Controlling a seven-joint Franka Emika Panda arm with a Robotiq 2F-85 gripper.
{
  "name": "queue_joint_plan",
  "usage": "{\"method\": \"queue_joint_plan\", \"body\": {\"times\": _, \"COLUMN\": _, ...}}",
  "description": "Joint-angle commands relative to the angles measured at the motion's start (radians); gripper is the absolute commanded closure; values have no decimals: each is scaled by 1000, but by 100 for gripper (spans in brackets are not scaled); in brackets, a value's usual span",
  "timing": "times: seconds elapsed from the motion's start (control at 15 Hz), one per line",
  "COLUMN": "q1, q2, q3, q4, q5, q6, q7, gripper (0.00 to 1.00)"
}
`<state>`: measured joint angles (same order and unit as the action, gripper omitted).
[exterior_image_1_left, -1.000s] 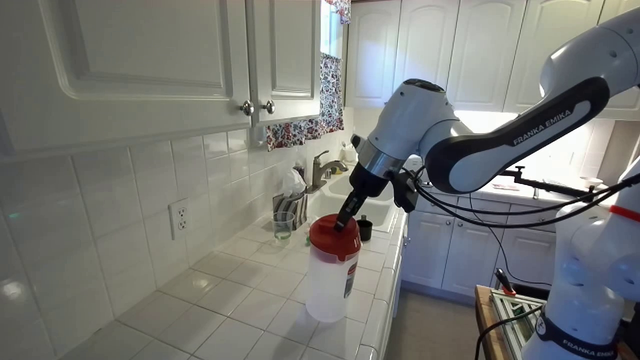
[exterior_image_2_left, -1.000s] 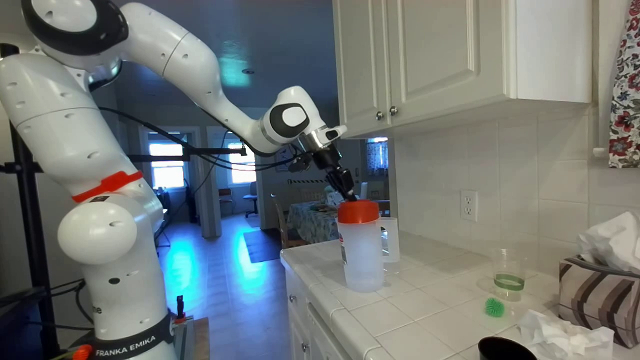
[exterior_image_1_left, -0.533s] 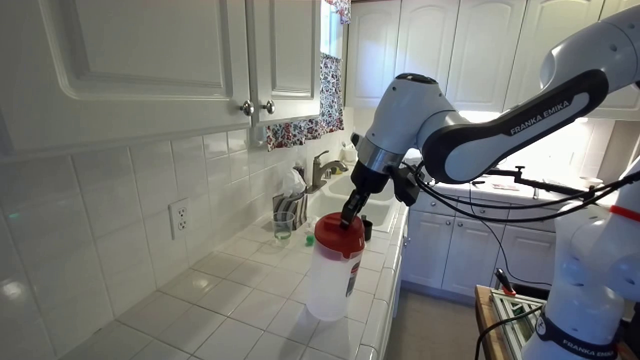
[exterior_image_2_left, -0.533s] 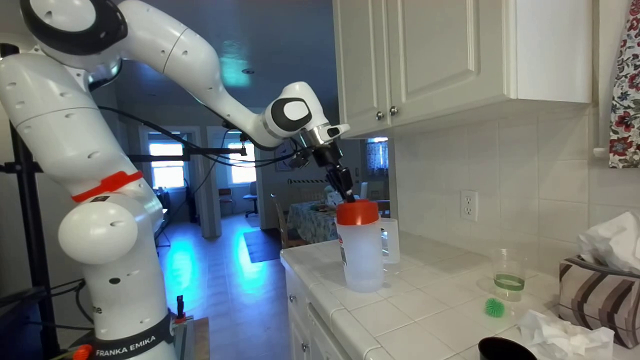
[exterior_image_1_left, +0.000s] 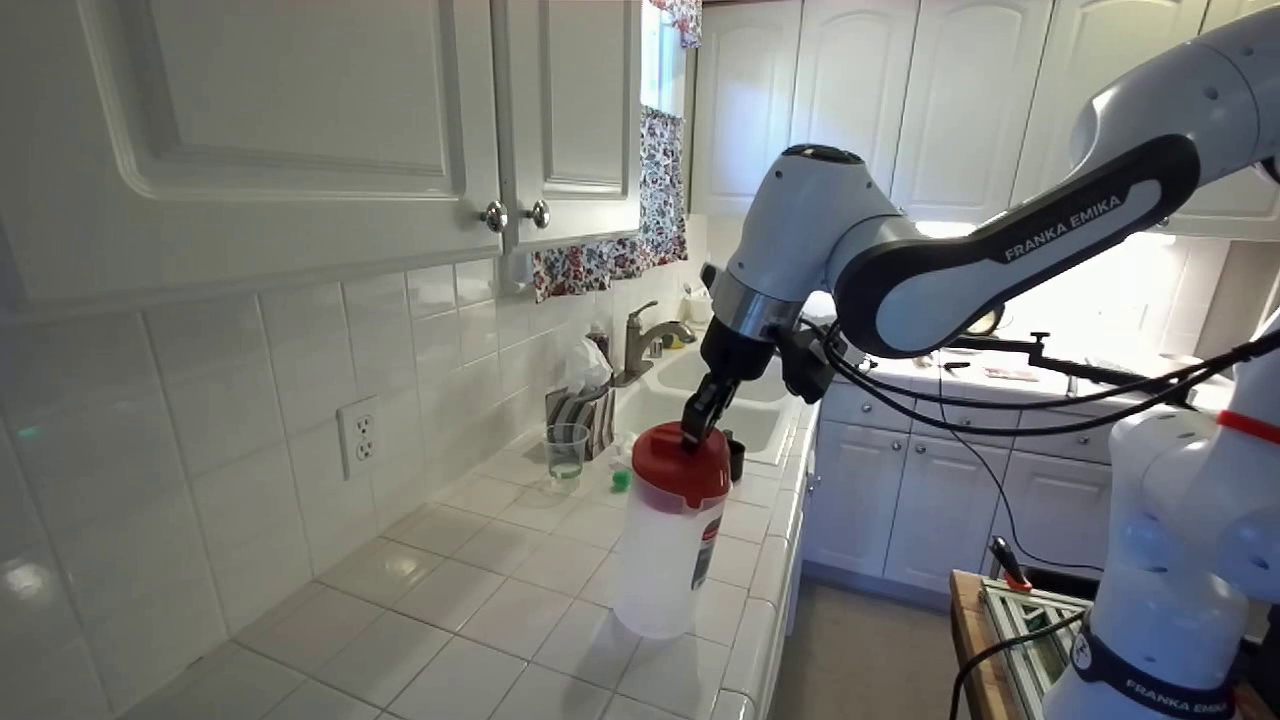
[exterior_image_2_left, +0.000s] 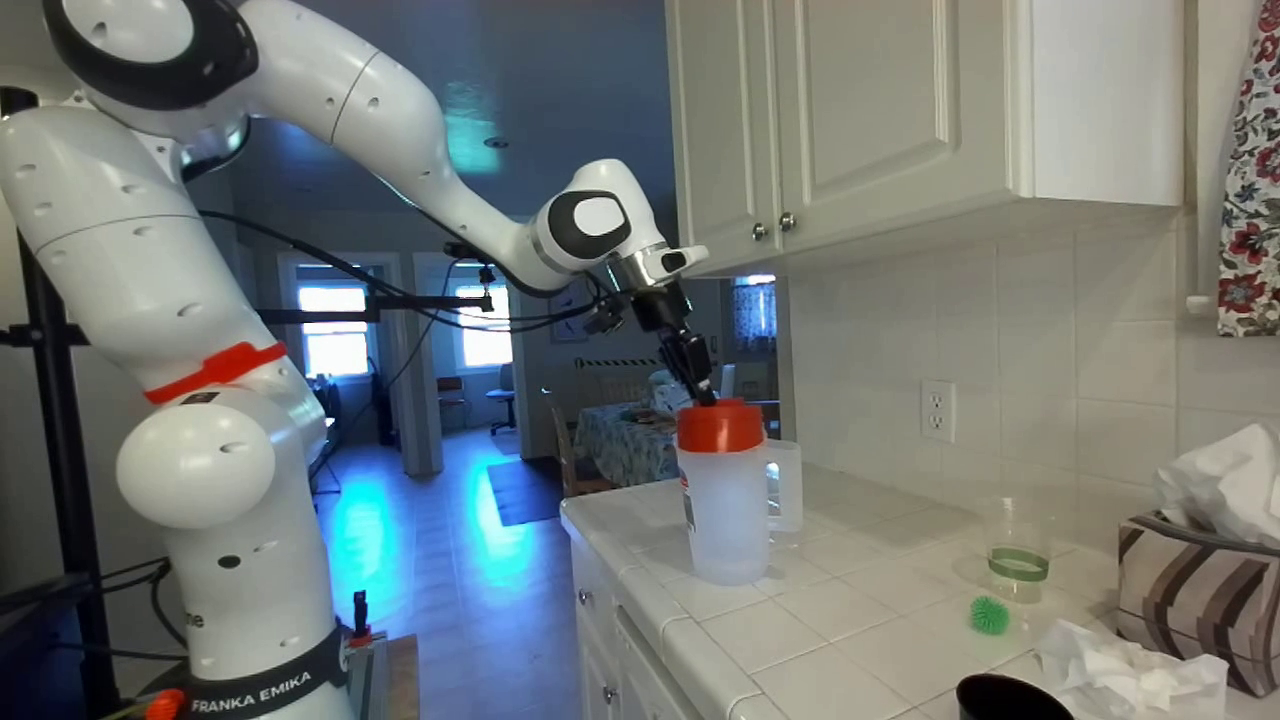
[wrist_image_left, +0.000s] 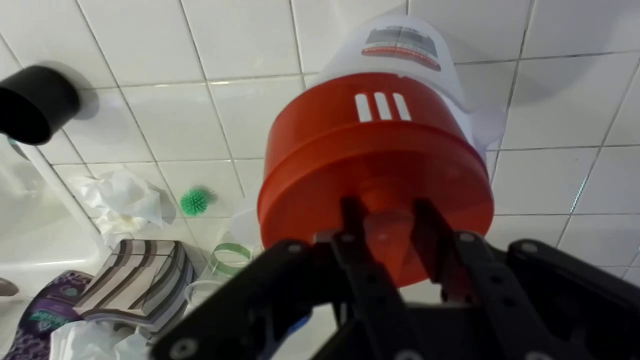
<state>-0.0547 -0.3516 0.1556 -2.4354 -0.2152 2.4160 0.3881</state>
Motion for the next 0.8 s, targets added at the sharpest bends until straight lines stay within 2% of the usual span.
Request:
{"method": "queue_joint_plan", "body": {"times": 0.0, "q1": 0, "q2": 42, "q3": -10, "q4": 34, "q5": 18, "q6": -25, "q7": 9, "gripper": 92}}
{"method": "queue_joint_plan", "body": {"times": 0.73, "q1": 5, "q2": 53, "q3": -9, "q4": 74, "q5": 14, "q6": -25, "q7": 29, "gripper": 92}}
